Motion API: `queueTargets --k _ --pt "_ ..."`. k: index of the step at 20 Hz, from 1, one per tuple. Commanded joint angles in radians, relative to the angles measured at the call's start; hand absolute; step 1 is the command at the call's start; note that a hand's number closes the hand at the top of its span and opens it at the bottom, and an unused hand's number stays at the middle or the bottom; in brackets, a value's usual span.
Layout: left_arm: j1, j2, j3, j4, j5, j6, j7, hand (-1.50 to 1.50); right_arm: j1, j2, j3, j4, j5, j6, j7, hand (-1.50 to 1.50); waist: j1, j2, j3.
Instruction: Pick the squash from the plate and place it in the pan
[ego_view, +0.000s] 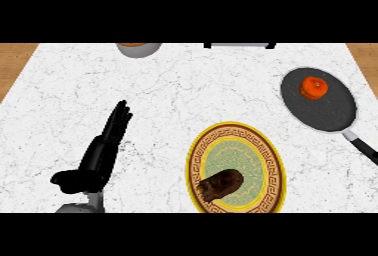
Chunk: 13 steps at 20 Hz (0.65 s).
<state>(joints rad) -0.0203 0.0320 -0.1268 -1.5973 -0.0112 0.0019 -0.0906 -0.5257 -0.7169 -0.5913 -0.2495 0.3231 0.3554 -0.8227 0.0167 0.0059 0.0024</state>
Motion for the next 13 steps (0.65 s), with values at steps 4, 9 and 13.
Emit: queueTargets --k 4,9,13 --pt "-0.009 0.003 0.013 0.051 -0.002 -0.017 -0.035 0.0 0.042 -0.037 0.029 0.022 0.0 0.031 -0.101 -1.5 0.0 0.002 0.0" --pt "0.033 -0.015 -0.001 -0.01 -0.014 0.007 -0.022 0.0 0.016 -0.011 0.06 -0.039 -0.023 -0.005 -0.035 -1.5 -0.006 -0.003 -0.001" --pt "-0.022 -0.009 0.011 0.022 -0.017 0.003 0.004 0.0 -0.013 0.025 0.073 0.003 0.003 -0.137 -0.079 -1.5 0.004 0.001 0.0"
